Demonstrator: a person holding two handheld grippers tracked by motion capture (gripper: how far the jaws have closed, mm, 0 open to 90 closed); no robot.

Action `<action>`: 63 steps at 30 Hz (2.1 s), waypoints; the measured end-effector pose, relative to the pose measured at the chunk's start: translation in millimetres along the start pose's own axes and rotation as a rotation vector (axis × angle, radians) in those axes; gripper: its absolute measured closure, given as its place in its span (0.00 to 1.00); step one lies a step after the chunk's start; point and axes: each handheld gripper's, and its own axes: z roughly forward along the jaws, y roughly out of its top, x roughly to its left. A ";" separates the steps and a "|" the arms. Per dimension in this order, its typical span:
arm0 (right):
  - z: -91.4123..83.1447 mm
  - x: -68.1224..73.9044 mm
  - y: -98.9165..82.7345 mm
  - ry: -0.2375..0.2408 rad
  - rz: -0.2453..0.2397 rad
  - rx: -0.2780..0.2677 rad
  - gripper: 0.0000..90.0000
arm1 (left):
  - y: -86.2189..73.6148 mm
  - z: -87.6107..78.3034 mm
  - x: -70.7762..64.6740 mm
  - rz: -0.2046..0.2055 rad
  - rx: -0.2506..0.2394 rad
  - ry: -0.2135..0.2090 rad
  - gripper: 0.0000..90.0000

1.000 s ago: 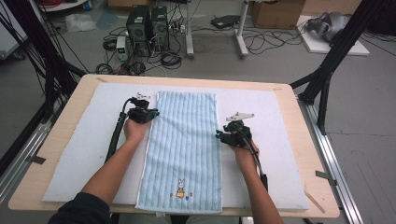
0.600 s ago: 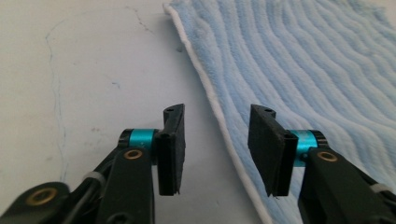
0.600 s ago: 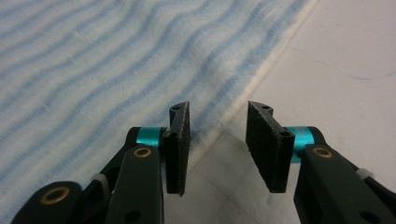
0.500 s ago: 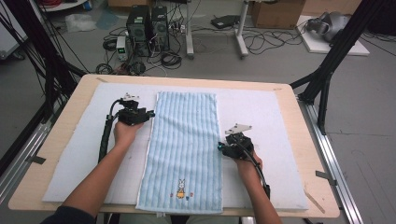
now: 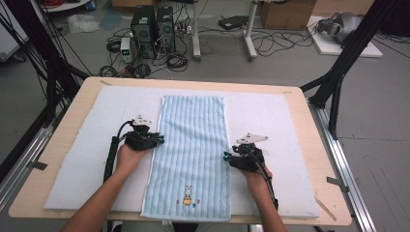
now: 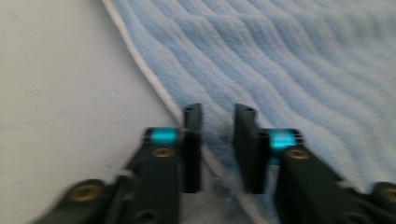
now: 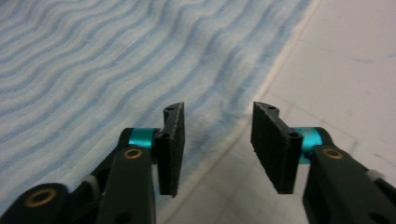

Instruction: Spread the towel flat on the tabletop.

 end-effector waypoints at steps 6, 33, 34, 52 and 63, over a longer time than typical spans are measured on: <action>3.5 13.3 -2.1 -0.008 -0.052 0.024 0.54 | -0.8 -4.3 5.0 -0.070 0.011 0.042 0.97; -26.8 -28.6 2.9 -0.080 -0.048 -0.147 0.13 | -21.7 -53.8 37.0 -0.172 -0.332 -0.219 0.20; -25.1 -29.2 3.3 -0.075 -0.042 -0.145 0.13 | -21.0 -53.5 37.4 -0.172 -0.335 -0.216 0.20; -5.0 11.1 -5.4 0.178 -0.145 -0.026 0.77 | -31.5 -41.0 -8.5 0.005 -0.132 -0.388 0.79; -5.4 15.2 -12.5 0.197 -0.177 0.044 0.86 | -44.1 -47.9 -28.8 0.100 -0.007 -0.326 0.94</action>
